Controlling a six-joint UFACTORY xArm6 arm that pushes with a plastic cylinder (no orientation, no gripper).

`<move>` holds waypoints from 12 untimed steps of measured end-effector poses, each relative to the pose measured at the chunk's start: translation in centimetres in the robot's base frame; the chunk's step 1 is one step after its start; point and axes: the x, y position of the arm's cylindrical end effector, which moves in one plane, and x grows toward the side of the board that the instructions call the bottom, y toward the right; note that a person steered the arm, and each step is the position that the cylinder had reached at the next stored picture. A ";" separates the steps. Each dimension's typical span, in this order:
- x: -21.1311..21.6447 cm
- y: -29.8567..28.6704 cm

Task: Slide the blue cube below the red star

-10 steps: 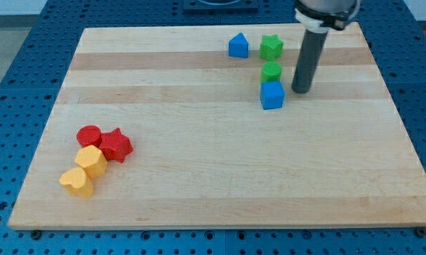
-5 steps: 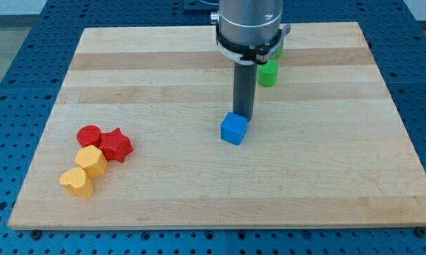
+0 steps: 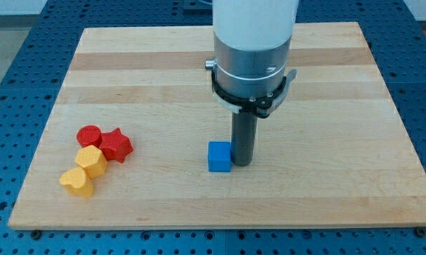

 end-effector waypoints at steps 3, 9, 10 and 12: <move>-0.7 -1.8; 1.9 -12.2; 1.9 -13.6; 2.0 -14.7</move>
